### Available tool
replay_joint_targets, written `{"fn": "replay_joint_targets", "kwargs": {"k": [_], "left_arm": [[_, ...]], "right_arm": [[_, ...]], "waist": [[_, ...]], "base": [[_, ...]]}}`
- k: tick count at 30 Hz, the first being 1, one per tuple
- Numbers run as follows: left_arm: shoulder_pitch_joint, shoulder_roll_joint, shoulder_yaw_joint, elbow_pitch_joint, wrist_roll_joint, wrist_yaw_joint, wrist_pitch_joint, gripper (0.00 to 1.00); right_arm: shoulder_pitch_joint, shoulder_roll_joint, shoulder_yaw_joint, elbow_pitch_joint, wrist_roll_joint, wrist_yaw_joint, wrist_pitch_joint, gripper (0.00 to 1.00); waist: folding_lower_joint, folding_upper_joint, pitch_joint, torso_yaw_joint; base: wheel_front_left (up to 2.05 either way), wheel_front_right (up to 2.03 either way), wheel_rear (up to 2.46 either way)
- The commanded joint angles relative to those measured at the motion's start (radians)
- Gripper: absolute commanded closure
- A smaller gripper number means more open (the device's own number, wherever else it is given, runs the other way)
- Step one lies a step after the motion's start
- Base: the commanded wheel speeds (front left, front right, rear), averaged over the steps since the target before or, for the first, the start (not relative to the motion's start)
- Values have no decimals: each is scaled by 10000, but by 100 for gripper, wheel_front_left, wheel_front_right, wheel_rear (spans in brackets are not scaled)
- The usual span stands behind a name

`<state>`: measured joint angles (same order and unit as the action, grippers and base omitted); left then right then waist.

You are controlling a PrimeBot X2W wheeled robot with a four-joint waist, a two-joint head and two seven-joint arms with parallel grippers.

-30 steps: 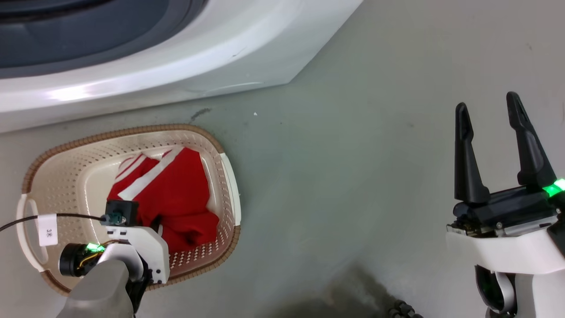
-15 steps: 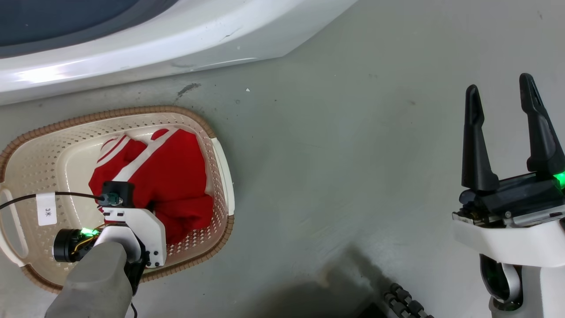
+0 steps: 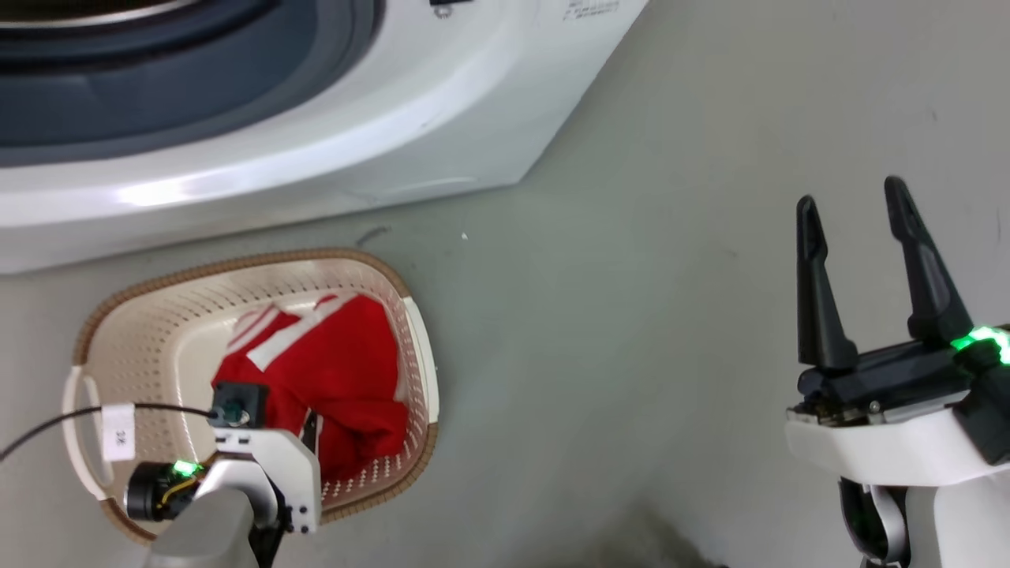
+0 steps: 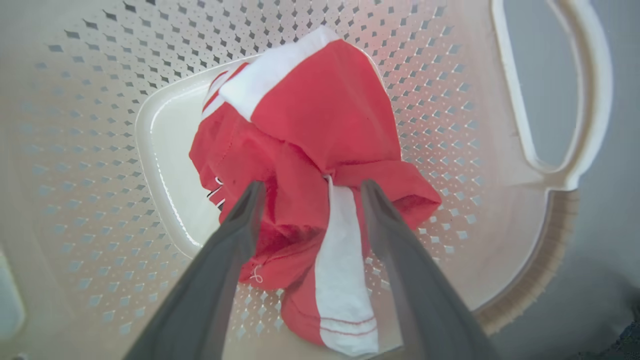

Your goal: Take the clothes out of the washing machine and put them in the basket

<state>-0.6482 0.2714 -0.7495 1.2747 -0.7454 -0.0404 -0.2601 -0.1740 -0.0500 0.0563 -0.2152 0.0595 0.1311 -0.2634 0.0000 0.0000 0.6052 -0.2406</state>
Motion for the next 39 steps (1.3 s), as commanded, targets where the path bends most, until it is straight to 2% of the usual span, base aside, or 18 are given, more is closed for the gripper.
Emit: {"fn": "replay_joint_targets", "kwargs": {"k": [1, 10, 14, 21, 27, 39], "left_arm": [[225, -56, 30, -101, 41, 13, -55, 0], [1769, 148, 1152, -2527, 935, 796, -52, 0], [2613, 261, 2075, -3814, 1666, 1112, -53, 0], [4092, 33, 3879, -6224, 3164, 1468, -54, 0], [5164, -492, 5144, -7845, 4343, 1373, -54, 0], [6682, -1525, 6910, -10790, 6004, 1042, -55, 0]], "right_arm": [[166, -6, 12, 37, -95, -7, -20, 0], [1170, -6, -55, 464, -341, -7, -20, 0], [1581, -4, -75, 635, -437, -7, -20, 0], [2168, -6, -210, 855, -538, -7, -20, 0], [2618, -4, -290, 932, -603, -7, -20, 0], [3279, -6, -523, 996, -561, -7, -20, 0]], "waist": [[0, 0, -601, 152], [0, 0, -2365, 566], [0, 0, -3005, 737], [0, 0, -3980, 1000], [0, 0, -4682, 1263], [0, 0, -5648, 1758]], "base": [[0, 0, 0], [0, 0, 0], [0, 0, 0], [0, 0, 0], [0, 0, 0], [0, 0, 0]]}}
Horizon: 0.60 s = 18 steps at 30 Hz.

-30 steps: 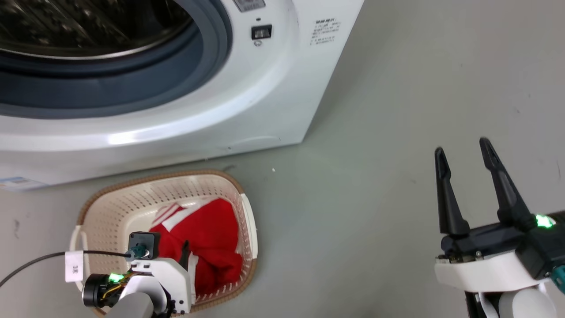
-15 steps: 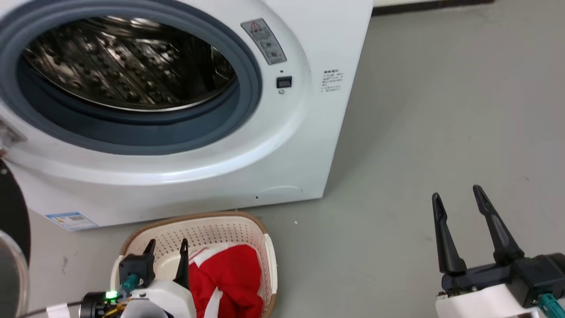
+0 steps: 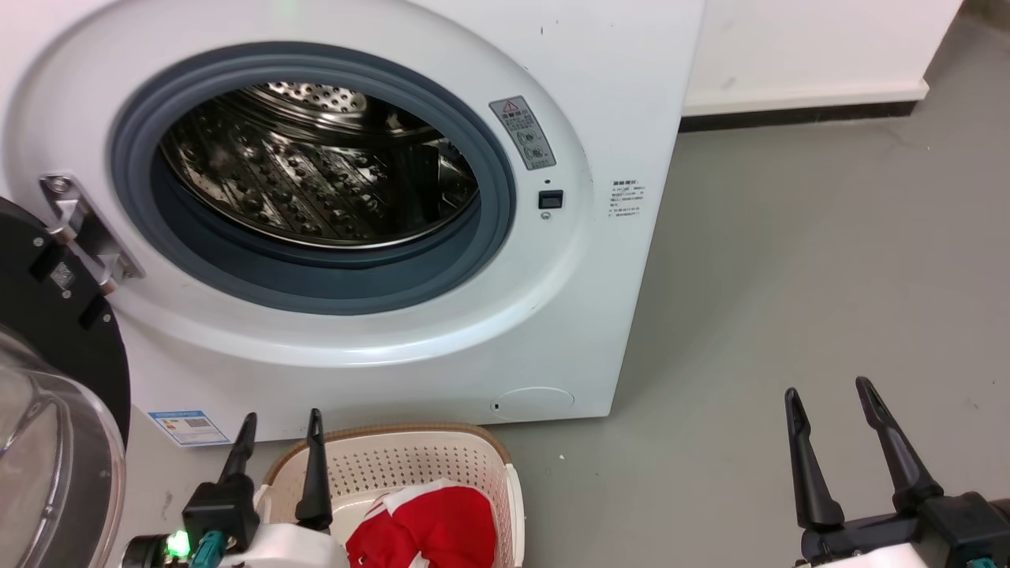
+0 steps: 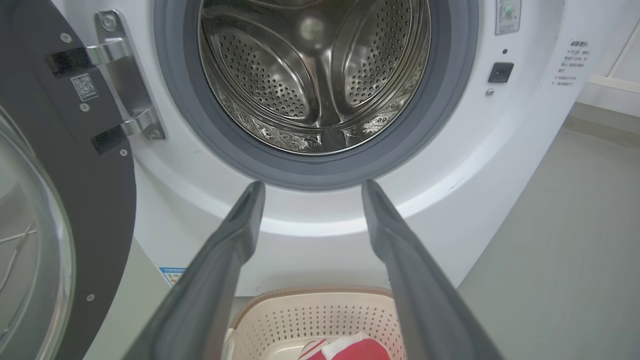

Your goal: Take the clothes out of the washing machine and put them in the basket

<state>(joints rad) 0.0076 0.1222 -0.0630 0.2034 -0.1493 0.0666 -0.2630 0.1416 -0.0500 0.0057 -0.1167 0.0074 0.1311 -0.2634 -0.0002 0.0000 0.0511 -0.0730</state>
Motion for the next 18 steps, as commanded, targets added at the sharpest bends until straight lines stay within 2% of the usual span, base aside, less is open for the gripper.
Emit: {"fn": "replay_joint_targets", "kwargs": {"k": [1, 9, 18], "left_arm": [[219, -93, 171, -334, 137, -32, -26, 0], [889, -555, 887, -1632, 486, -298, -27, 0], [1323, -707, 880, -2025, 624, -289, -27, 0]], "right_arm": [[156, -3, -13, -7, -30, -7, -20, 0], [378, -4, -89, -142, 188, -7, -20, 0], [584, -4, -194, -162, 365, -7, -20, 0]], "waist": [[2, 0, -157, 105], [2, 0, -396, 251], [2, 0, -588, 314]], "base": [[0, 0, 0], [0, 0, 0], [0, 0, 0]]}}
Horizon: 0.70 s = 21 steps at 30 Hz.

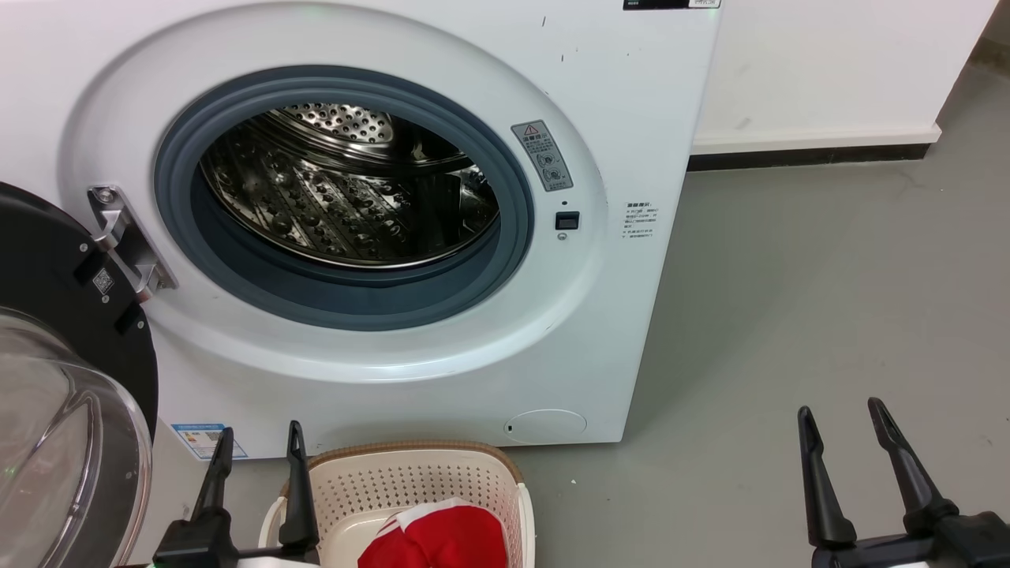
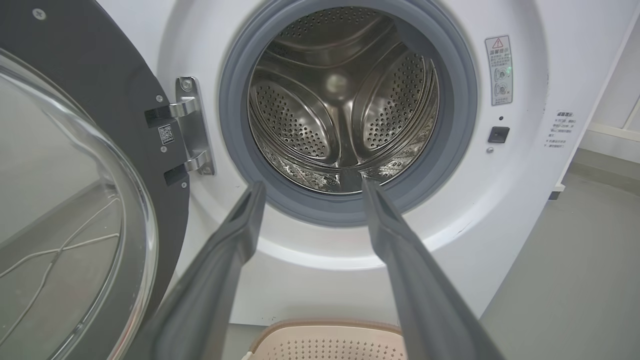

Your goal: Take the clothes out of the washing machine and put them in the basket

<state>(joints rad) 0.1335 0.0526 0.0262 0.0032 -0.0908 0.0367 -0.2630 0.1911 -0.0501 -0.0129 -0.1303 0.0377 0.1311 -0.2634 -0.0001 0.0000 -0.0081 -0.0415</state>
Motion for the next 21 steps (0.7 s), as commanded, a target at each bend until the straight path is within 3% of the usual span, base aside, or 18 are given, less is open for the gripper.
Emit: {"fn": "replay_joint_targets", "kwargs": {"k": [1, 21], "left_arm": [[105, -16, -30, -27, 55, 36, -27, 0], [204, -26, -172, 295, 14, 279, -27, 0]], "right_arm": [[110, -2, -14, -26, 78, -7, -20, 0], [170, -2, -31, 5, 219, -7, -20, 0]], "waist": [[1, 0, -6, 3], [1, 0, -85, -34]], "base": [[0, 0, 0], [0, 0, 0]]}}
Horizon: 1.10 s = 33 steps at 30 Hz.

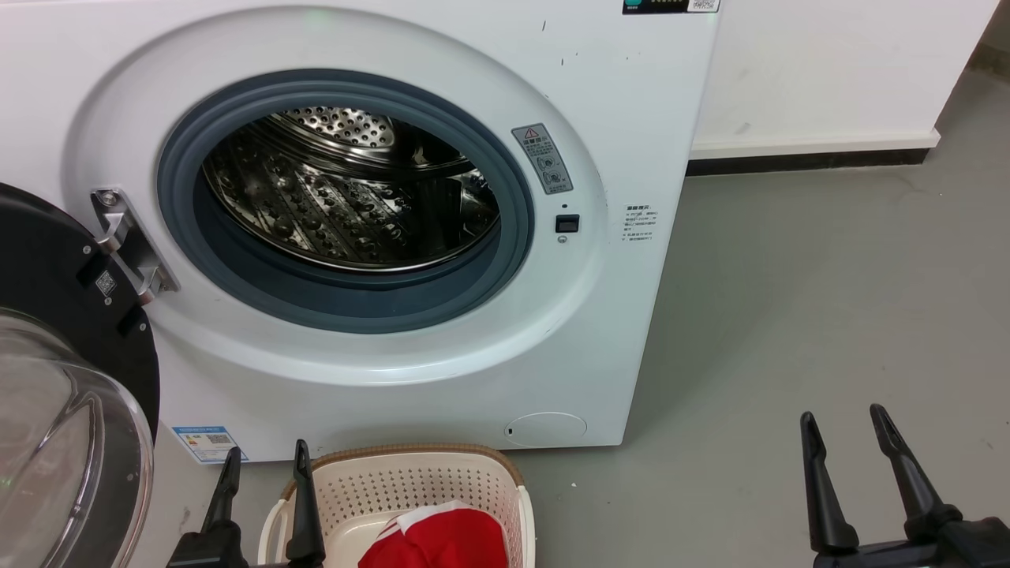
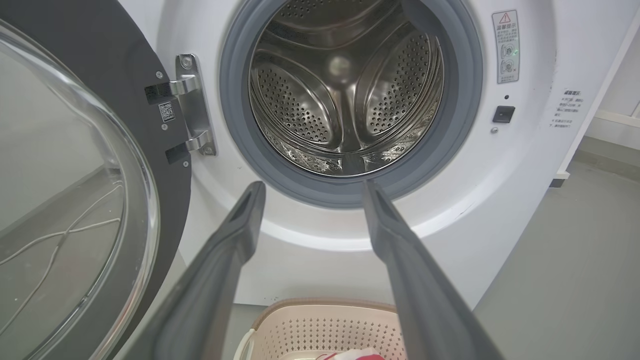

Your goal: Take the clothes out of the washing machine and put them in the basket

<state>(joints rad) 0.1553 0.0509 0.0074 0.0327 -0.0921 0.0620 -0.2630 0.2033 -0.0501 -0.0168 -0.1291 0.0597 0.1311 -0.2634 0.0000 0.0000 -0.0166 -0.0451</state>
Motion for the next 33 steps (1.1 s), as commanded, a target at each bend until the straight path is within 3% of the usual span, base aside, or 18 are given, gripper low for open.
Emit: {"fn": "replay_joint_targets", "kwargs": {"k": [1, 6, 33], "left_arm": [[0, 0, 6, 0, 0, 0, 0, 100], [104, -25, -16, 467, -14, -5, 62, 100], [-847, -16, 356, 1015, -5075, -650, 1303, 100]], "right_arm": [[0, 0, 6, 0, 0, 0, 0, 100], [31, 13, 29, 444, 33, 0, 14, 100], [-1027, -295, 98, 1490, 5539, -1, 942, 100]], "waist": [[0, 0, 1, 0], [0, 0, 2, -1], [0, 0, 44, 97]], "base": [[0, 0, 0], [0, 0, 0], [0, 0, 0]]}}
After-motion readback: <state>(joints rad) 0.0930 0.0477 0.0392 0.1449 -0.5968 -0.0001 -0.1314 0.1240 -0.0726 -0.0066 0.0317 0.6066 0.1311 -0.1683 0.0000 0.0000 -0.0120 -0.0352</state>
